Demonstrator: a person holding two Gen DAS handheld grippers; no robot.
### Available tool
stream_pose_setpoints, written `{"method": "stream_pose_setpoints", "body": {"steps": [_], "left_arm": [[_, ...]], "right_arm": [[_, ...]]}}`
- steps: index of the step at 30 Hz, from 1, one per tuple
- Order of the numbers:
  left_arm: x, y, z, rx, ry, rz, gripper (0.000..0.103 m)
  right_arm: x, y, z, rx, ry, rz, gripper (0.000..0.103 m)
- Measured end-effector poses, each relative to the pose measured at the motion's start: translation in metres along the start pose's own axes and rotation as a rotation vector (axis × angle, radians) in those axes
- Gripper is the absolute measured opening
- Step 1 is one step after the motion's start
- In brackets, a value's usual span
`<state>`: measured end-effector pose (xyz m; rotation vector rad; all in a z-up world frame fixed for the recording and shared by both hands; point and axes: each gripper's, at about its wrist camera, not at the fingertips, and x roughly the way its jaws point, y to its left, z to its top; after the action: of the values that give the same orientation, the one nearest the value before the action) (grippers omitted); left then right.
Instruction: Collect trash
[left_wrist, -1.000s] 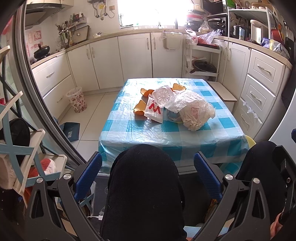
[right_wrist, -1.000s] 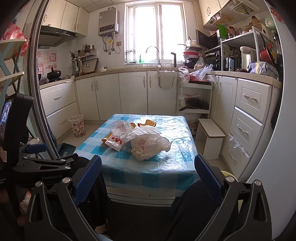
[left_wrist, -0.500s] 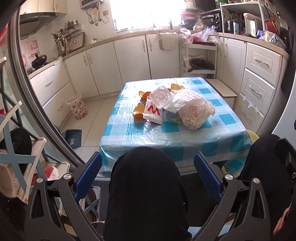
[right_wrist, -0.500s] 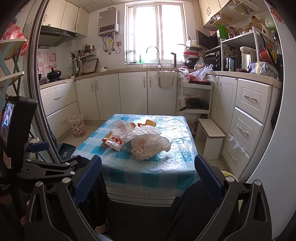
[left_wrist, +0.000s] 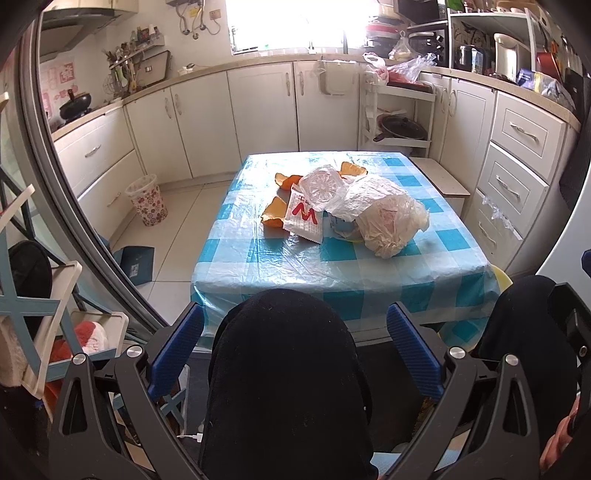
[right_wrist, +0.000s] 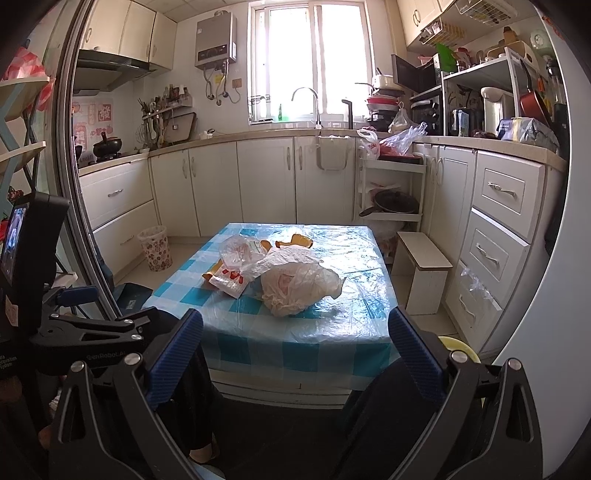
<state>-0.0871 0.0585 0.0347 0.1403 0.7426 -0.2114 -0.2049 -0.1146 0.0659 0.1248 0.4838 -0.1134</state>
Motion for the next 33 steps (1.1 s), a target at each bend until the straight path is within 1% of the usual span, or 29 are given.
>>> {"method": "stream_pose_setpoints", "body": {"steps": [5, 8, 12, 14, 17, 18, 20, 22, 23, 26, 28, 33], "left_arm": [[0.017, 0.018, 0.011, -0.066, 0.032, -0.006, 0.095], [0.025, 0.025, 0.02, -0.09, 0.037, -0.017, 0.095], [0.039, 0.025, 0.044, -0.108, 0.04, -0.066, 0.095], [0.044, 0.021, 0.055, -0.103, 0.034, -0.085, 0.095], [0.064, 0.01, 0.081, -0.085, 0.054, -0.129, 0.095], [0.079, 0.006, 0.094, -0.092, 0.087, -0.164, 0.095], [0.101, 0.001, 0.111, -0.112, 0.132, -0.205, 0.095], [0.132, -0.005, 0.129, -0.138, 0.185, -0.214, 0.095], [0.151, -0.008, 0.139, -0.152, 0.218, -0.212, 0.095], [0.193, -0.012, 0.151, -0.178, 0.289, -0.2, 0.095], [0.223, -0.017, 0.158, -0.193, 0.332, -0.169, 0.095], [0.263, -0.02, 0.166, -0.206, 0.402, -0.128, 0.095]], "right_arm": [[0.014, -0.003, 0.005, -0.021, -0.013, -0.004, 0.096], [0.024, -0.001, 0.011, -0.037, -0.001, 0.004, 0.096], [0.039, -0.001, 0.018, -0.05, 0.01, 0.019, 0.096], [0.047, -0.004, 0.02, -0.044, 0.015, 0.021, 0.096], [0.056, -0.01, 0.023, -0.034, 0.026, 0.013, 0.096], [0.059, -0.012, 0.023, -0.034, 0.031, 0.006, 0.096], [0.065, -0.018, 0.022, -0.025, 0.038, -0.003, 0.096], [0.07, -0.025, 0.018, -0.009, 0.046, -0.009, 0.096], [0.072, -0.029, 0.015, -0.001, 0.061, -0.013, 0.096], [0.08, -0.038, 0.01, 0.023, 0.095, -0.019, 0.096], [0.083, -0.043, 0.007, 0.041, 0.104, -0.02, 0.096], [0.093, -0.051, 0.004, 0.069, 0.126, -0.01, 0.096]]}}
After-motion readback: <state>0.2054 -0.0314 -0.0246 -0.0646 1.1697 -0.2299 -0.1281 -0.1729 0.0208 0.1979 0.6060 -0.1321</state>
